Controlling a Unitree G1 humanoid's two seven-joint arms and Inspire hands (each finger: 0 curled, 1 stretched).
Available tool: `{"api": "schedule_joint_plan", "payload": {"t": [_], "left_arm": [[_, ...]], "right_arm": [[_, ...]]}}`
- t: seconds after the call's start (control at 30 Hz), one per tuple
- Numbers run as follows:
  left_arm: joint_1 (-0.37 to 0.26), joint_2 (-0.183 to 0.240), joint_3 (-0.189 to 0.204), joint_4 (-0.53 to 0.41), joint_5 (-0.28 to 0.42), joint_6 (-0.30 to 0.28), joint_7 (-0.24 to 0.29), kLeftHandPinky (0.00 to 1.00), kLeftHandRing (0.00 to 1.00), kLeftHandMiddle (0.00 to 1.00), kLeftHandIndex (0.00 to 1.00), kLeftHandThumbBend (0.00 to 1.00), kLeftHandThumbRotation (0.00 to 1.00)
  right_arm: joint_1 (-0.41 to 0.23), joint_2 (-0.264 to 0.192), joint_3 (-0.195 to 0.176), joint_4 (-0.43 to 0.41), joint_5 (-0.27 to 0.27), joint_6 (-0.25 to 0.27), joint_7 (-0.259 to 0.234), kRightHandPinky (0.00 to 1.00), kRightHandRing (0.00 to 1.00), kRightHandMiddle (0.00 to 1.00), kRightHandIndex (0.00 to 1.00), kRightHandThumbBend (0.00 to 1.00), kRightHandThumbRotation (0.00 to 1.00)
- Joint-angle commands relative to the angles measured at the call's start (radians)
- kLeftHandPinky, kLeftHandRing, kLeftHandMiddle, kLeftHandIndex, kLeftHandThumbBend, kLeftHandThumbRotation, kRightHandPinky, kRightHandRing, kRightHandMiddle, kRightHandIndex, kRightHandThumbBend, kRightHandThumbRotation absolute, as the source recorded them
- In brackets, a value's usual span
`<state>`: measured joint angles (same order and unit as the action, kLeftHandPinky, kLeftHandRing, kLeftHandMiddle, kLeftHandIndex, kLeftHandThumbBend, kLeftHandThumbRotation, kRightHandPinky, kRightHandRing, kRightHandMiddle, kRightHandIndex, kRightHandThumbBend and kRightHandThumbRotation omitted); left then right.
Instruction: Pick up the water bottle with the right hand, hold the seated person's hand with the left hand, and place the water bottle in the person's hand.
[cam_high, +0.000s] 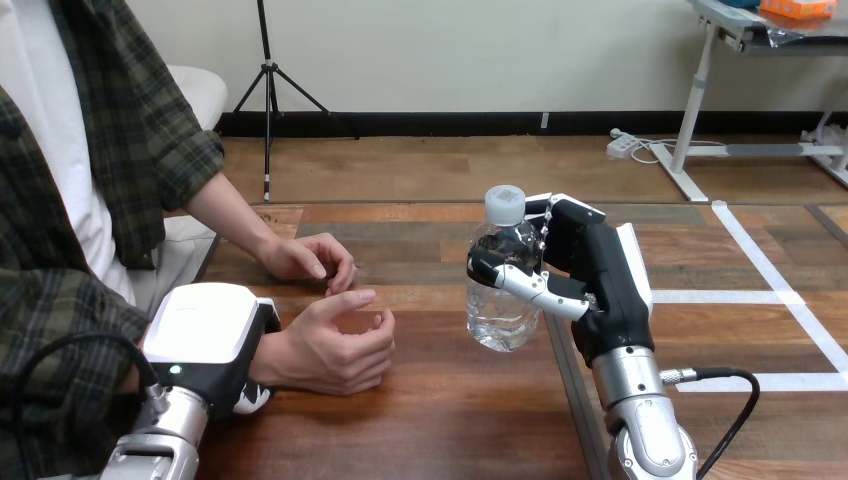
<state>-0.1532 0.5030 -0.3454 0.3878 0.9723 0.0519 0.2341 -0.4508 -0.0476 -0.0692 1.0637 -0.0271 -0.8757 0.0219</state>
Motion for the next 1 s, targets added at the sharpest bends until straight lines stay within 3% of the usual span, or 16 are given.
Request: {"api": "schedule_joint_plan", "payload": {"t": [0.0, 0.63, 0.97], "left_arm": [[-0.005, -0.028, -0.031, 0.006, -0.024, -0.02, -0.006, 0.55, 0.57, 0.6, 0.58, 0.8, 0.0], [0.002, -0.03, -0.037, -0.008, -0.042, -0.02, -0.016, 0.55, 0.57, 0.59, 0.58, 0.8, 0.0], [0.013, -0.027, -0.034, -0.012, -0.054, -0.059, 0.019, 0.54, 0.56, 0.58, 0.57, 0.8, 0.0]], "right_arm": [[-0.076, -0.015, -0.011, -0.064, 0.007, -0.018, -0.009, 0.38, 0.42, 0.46, 0.49, 0.62, 0.0], [-0.079, -0.011, -0.021, -0.057, 0.009, -0.016, -0.008, 0.36, 0.4, 0.45, 0.49, 0.62, 0.0], [-0.077, -0.012, -0.021, -0.064, 0.003, -0.006, -0.017, 0.34, 0.39, 0.45, 0.5, 0.61, 0.0]]}}
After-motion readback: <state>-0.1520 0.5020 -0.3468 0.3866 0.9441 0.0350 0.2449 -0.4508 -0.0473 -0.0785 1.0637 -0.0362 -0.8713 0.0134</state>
